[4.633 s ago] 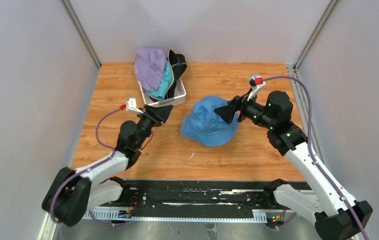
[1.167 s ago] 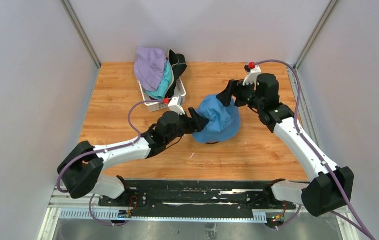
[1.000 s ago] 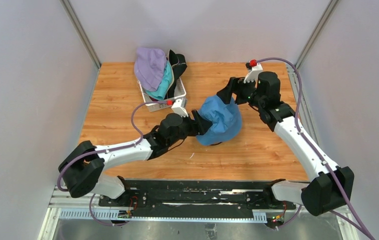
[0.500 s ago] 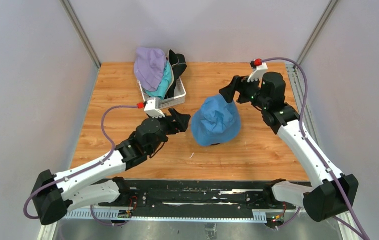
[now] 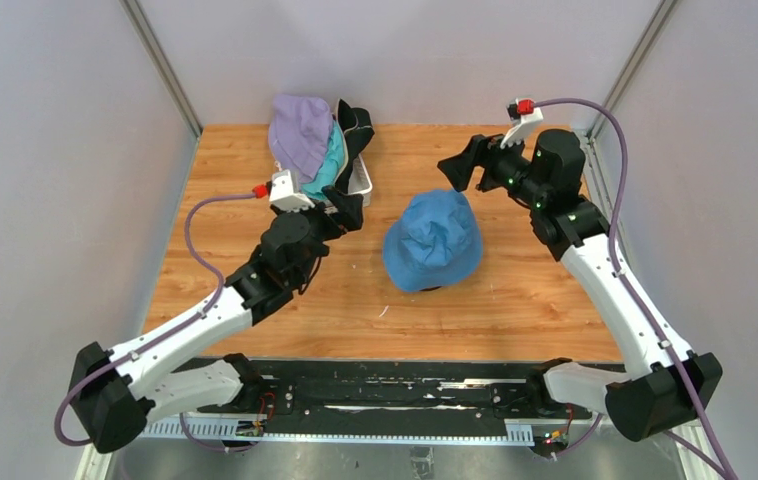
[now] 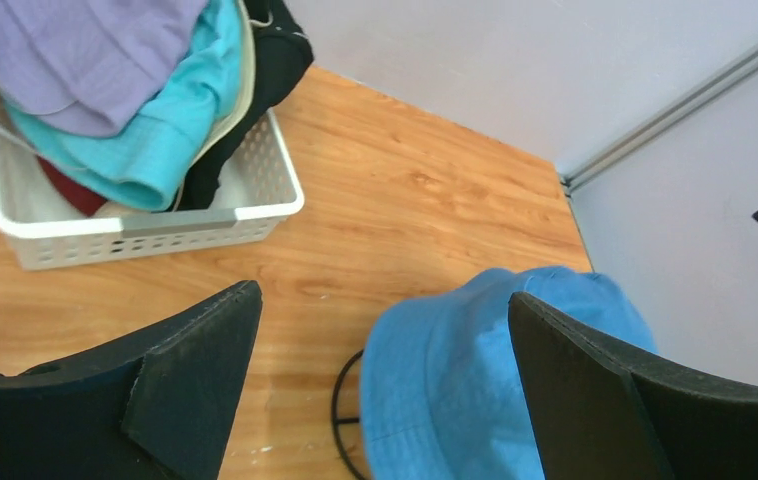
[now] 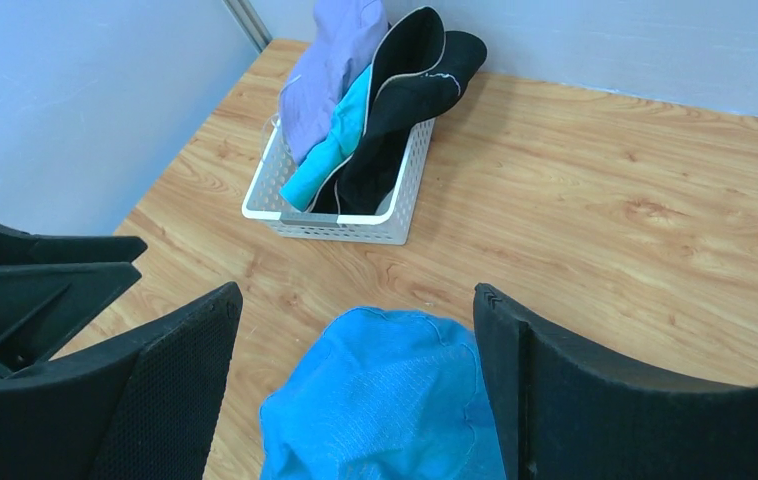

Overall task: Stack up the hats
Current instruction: Place the hat on the hat stand.

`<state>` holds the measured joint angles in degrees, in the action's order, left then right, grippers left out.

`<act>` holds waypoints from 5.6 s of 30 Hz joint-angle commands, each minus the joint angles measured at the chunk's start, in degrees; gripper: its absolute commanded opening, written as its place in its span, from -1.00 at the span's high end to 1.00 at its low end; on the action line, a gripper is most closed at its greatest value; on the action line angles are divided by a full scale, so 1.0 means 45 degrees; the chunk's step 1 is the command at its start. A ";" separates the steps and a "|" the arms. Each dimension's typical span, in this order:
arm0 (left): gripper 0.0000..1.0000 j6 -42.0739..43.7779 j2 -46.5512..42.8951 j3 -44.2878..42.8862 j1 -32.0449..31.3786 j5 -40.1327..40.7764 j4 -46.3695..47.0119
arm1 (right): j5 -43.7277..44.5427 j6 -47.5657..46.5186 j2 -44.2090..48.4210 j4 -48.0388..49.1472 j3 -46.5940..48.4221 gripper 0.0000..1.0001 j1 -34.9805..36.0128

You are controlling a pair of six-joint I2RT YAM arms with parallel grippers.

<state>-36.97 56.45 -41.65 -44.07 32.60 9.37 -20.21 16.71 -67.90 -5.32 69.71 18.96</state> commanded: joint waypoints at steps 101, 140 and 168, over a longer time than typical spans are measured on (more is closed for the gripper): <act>0.99 -1.0121 1.2730 0.1746 0.3377 -1.2445 1.7658 | -0.6174 0.4623 0.0865 0.3235 -0.9326 -0.43 -0.5361; 1.00 -0.9832 1.3711 0.1891 0.3661 -1.2374 1.7659 | -0.7423 0.9199 -0.4288 1.5940 -1.2630 0.99 -0.6108; 0.58 -0.9706 1.3841 0.1969 0.3805 -1.2347 1.7659 | -0.3374 0.3766 0.0883 0.4172 -1.0766 0.99 -0.6064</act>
<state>-81.93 119.52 -33.43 -27.94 -23.51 86.61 -37.17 35.86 -66.04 16.71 19.38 -7.70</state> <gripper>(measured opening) 0.118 0.006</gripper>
